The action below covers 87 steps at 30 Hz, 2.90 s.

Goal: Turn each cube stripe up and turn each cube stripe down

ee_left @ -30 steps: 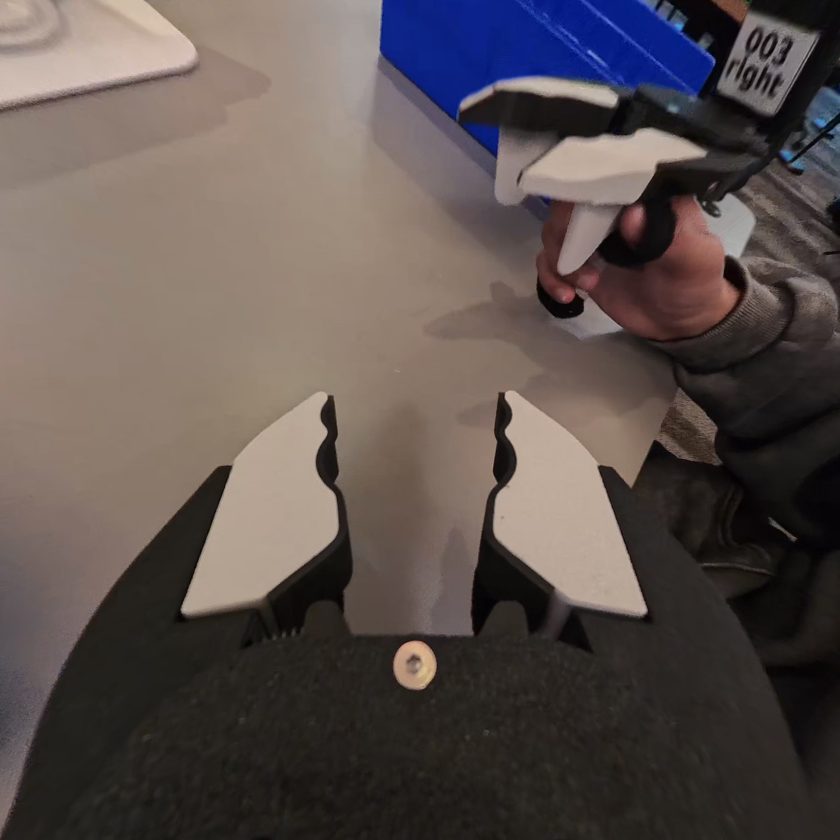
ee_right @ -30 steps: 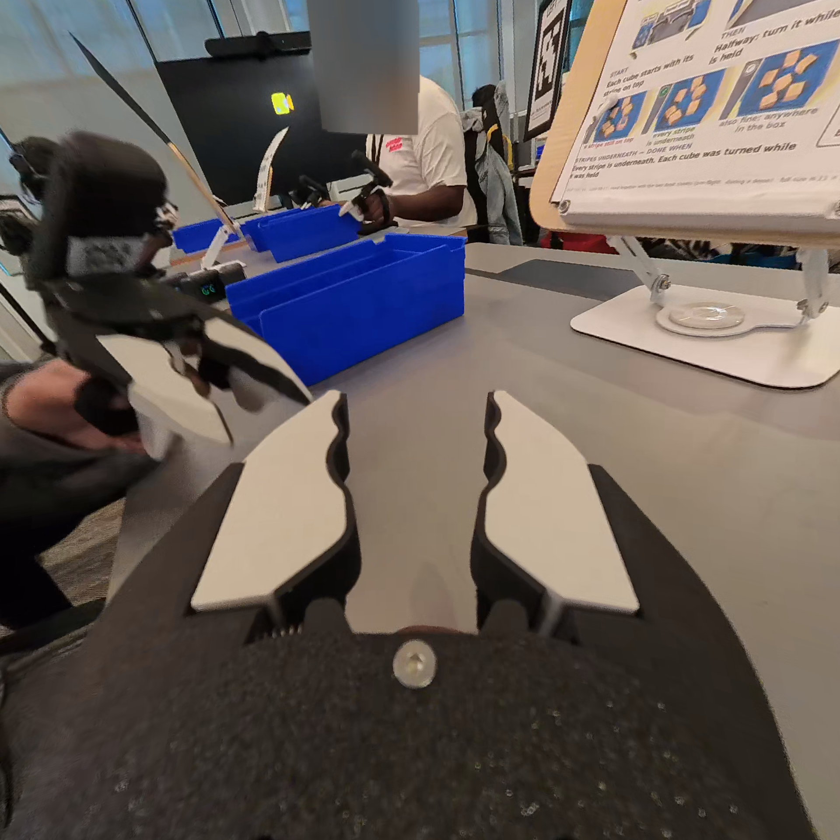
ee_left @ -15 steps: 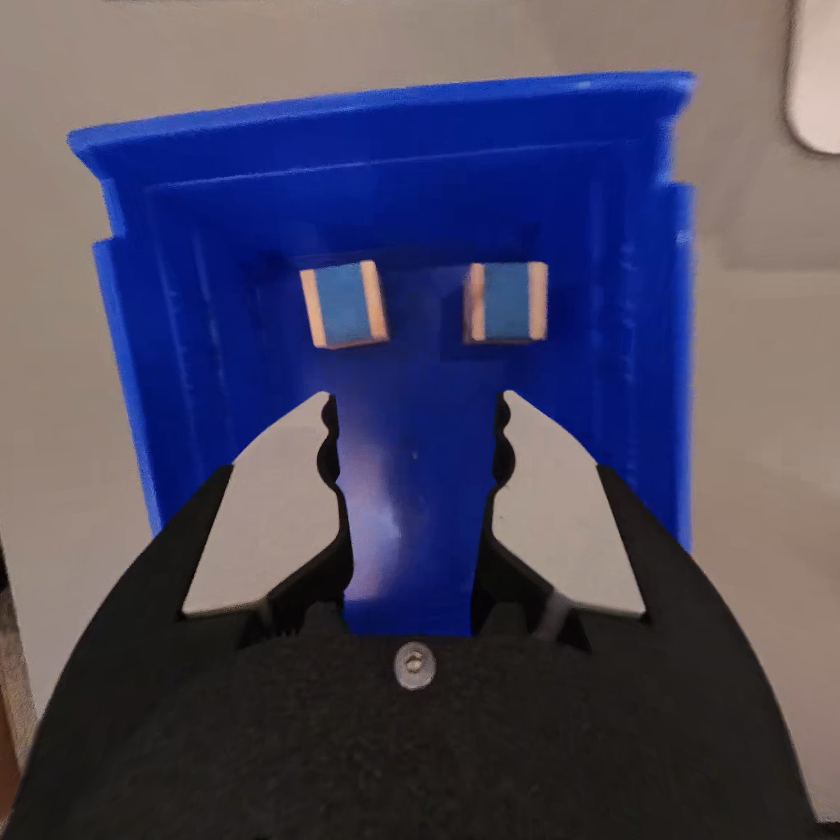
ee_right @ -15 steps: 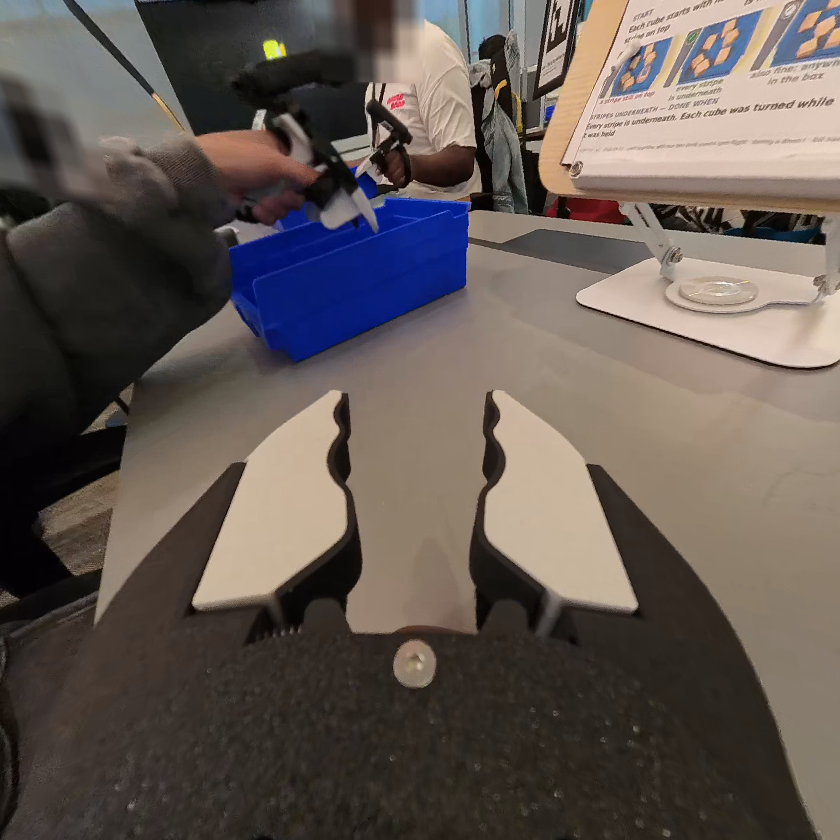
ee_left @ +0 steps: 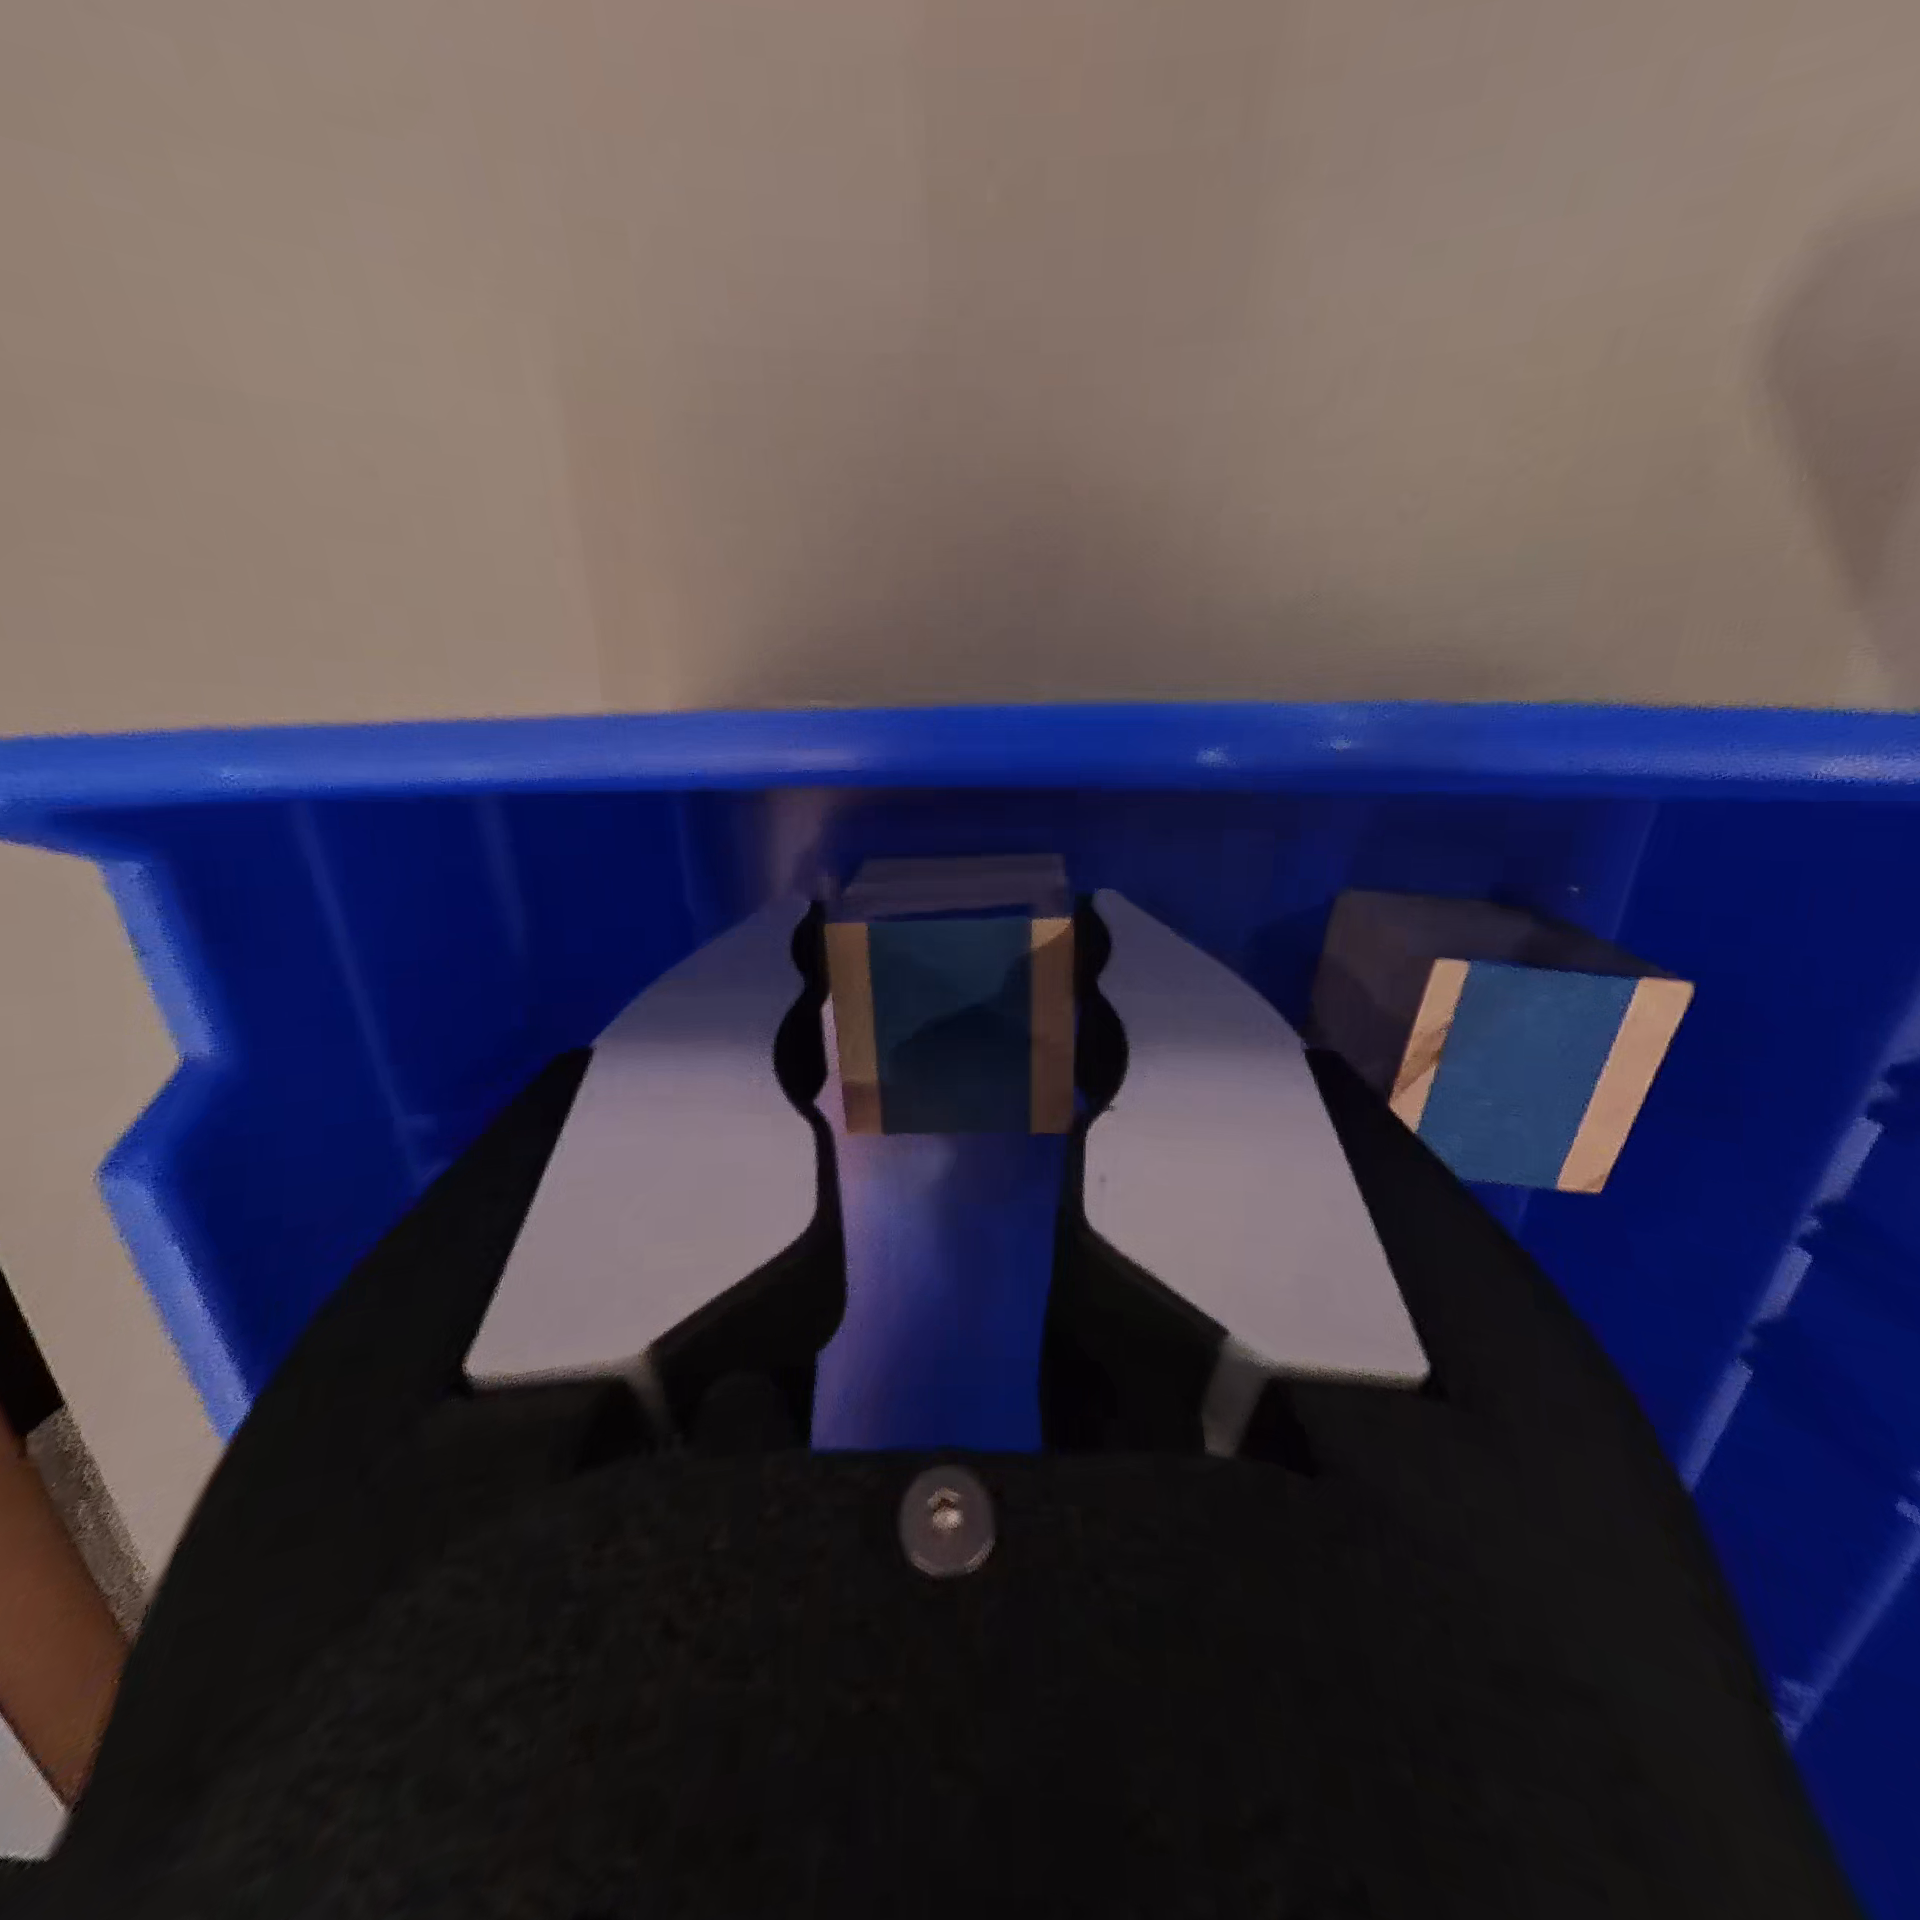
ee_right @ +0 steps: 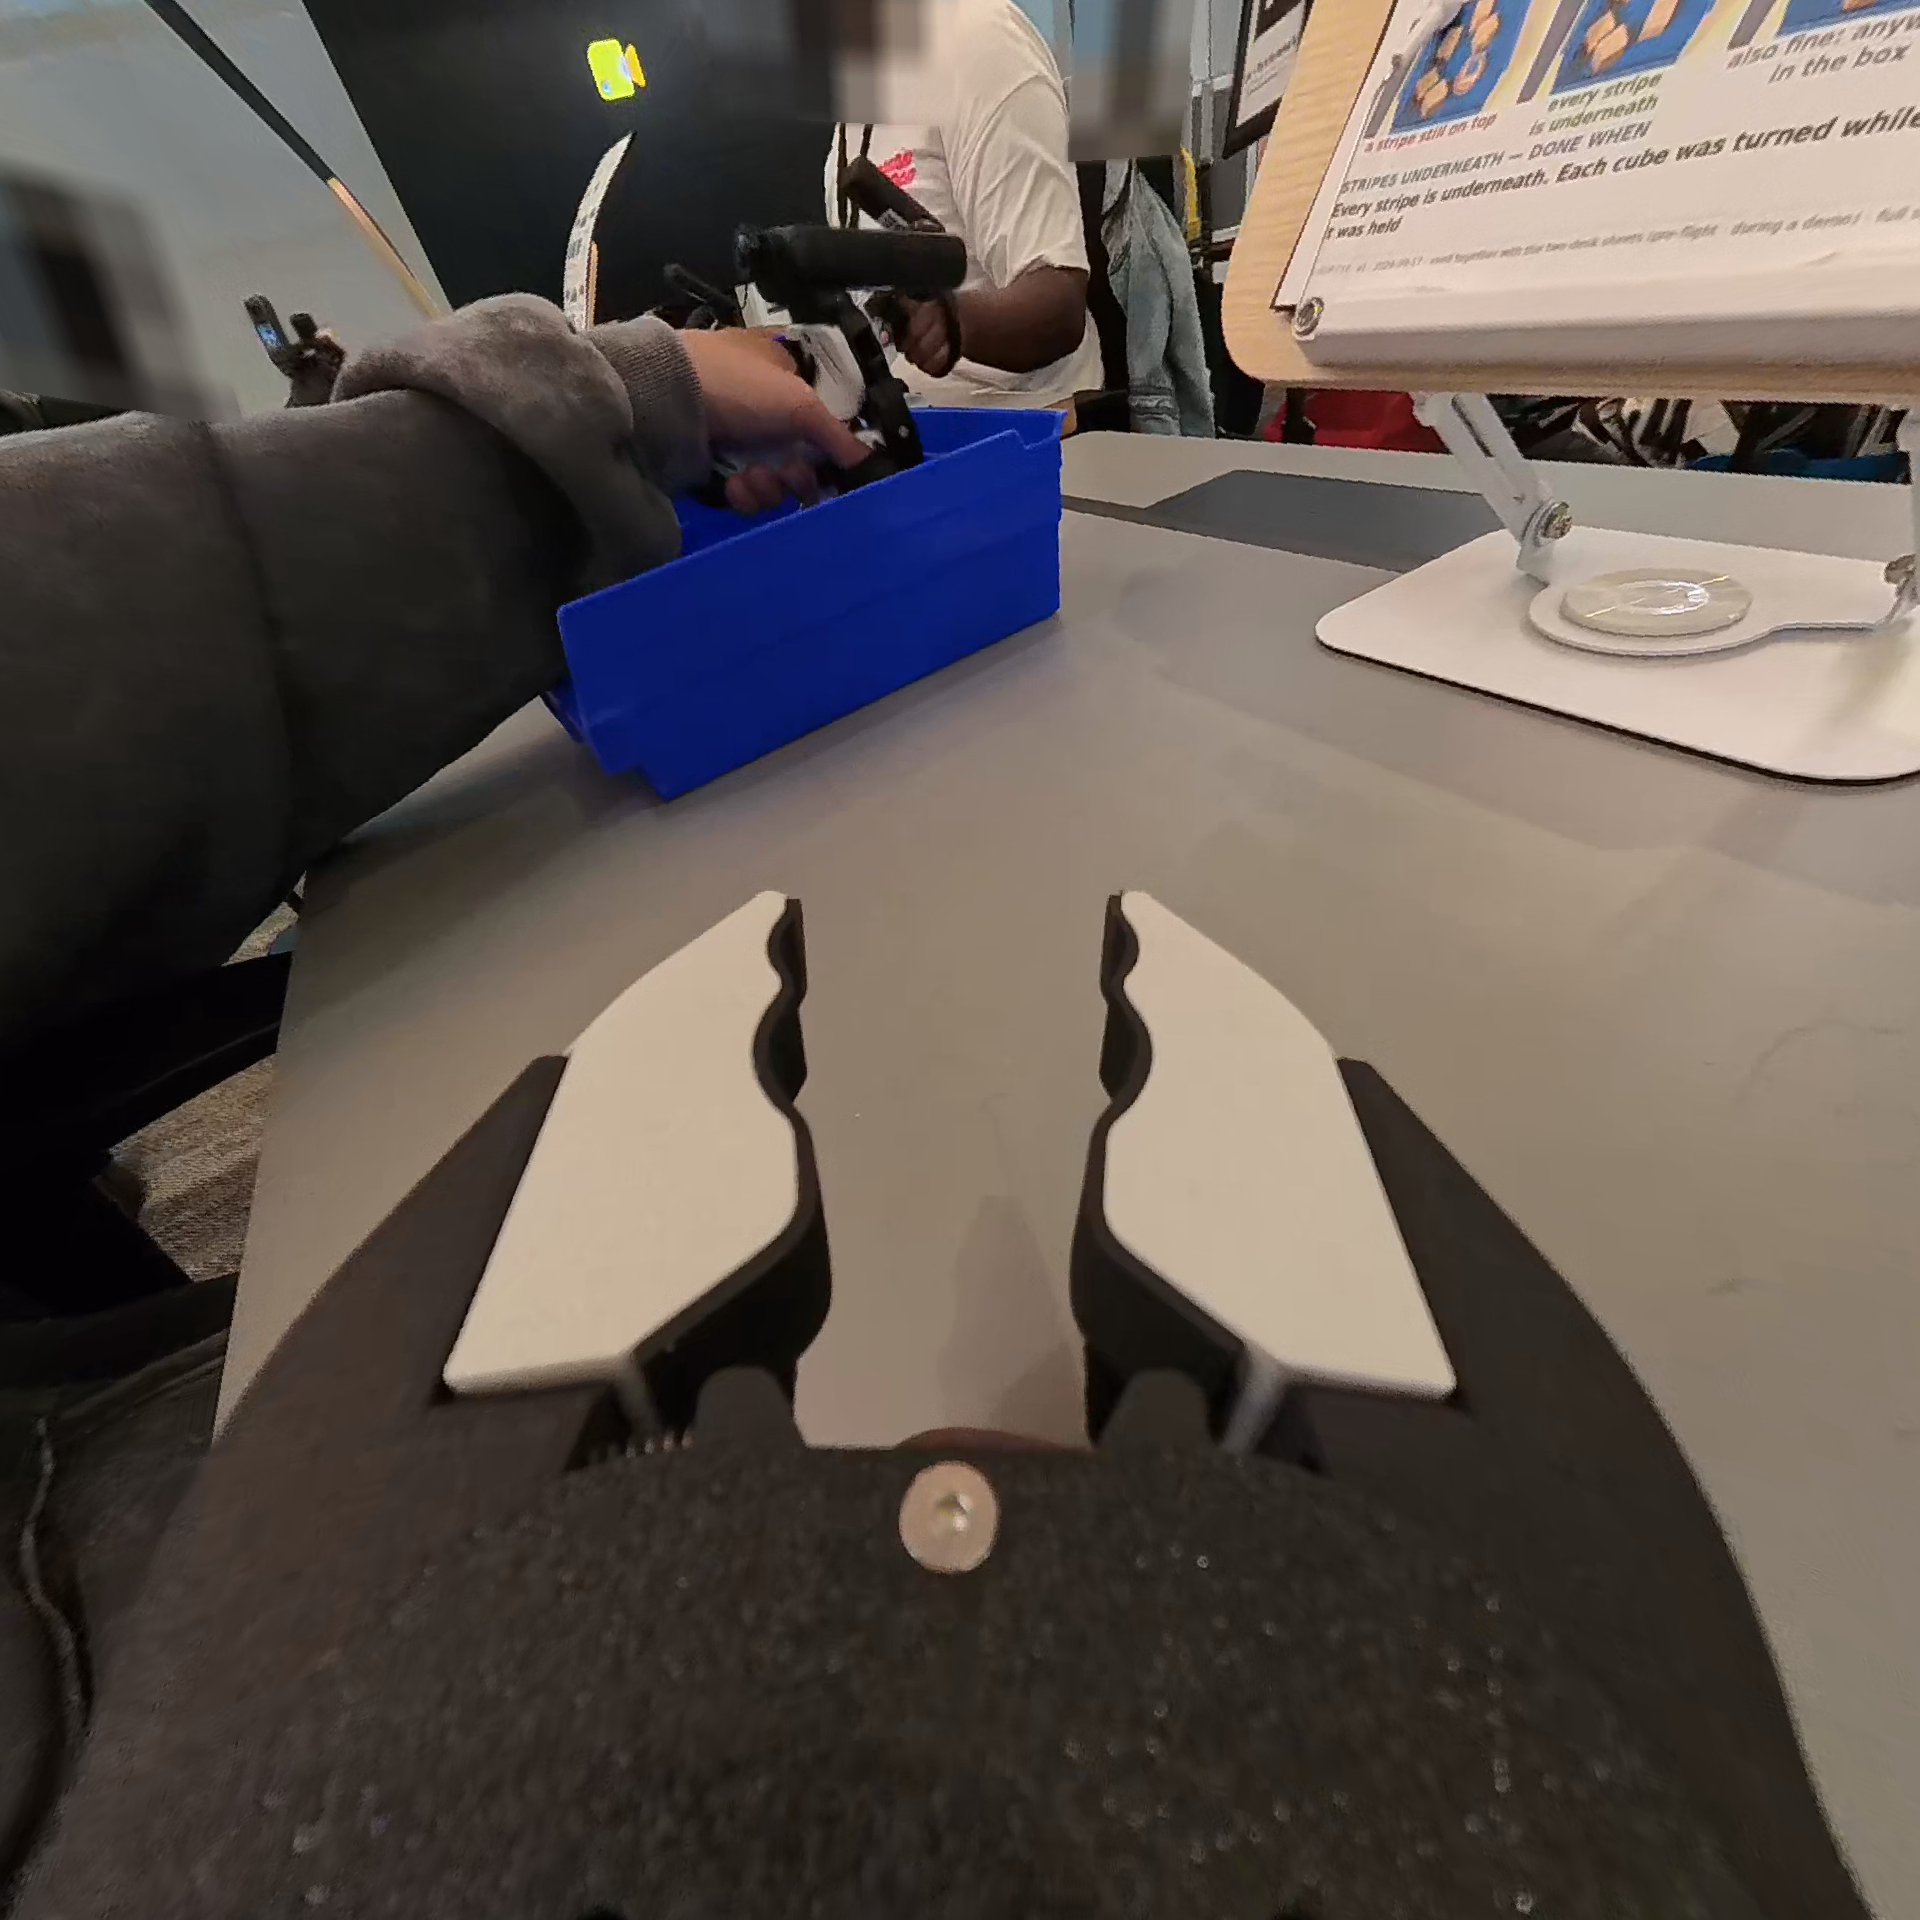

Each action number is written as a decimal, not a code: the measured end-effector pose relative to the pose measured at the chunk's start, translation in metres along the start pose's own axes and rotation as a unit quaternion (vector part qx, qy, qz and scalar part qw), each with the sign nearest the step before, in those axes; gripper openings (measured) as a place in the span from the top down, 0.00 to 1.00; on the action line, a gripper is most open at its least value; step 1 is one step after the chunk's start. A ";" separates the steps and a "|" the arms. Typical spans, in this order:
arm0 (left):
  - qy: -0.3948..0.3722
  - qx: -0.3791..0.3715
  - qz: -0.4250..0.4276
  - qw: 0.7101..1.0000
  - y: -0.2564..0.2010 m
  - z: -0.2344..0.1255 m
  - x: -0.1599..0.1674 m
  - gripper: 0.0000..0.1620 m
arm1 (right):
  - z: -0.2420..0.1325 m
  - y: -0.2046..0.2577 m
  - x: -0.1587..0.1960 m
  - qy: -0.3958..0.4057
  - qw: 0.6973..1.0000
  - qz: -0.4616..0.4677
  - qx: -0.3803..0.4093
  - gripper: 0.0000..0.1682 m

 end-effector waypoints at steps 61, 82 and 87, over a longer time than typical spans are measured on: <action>-0.203 0.632 0.197 0.721 -0.344 -0.149 0.262 0.55 | -0.004 0.034 -0.023 0.009 0.919 0.350 -0.180 0.73; -0.236 0.492 0.263 0.796 -0.317 -0.117 0.292 0.61 | -0.162 -0.238 -0.044 0.288 0.835 0.259 0.392 0.72; -0.235 0.466 0.286 0.803 -0.321 -0.111 0.297 0.61 | -0.150 -0.270 0.007 0.412 0.770 0.281 0.399 0.72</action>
Point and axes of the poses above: each gripper's, where its closed fingertips meet, z out along the fingers, x out of its underside, y = z × x across the jaws, the point moved 2 cm from there along -z, back along the fingers, and after that the axes turned 1 degree about y, right-handed, at the moved point
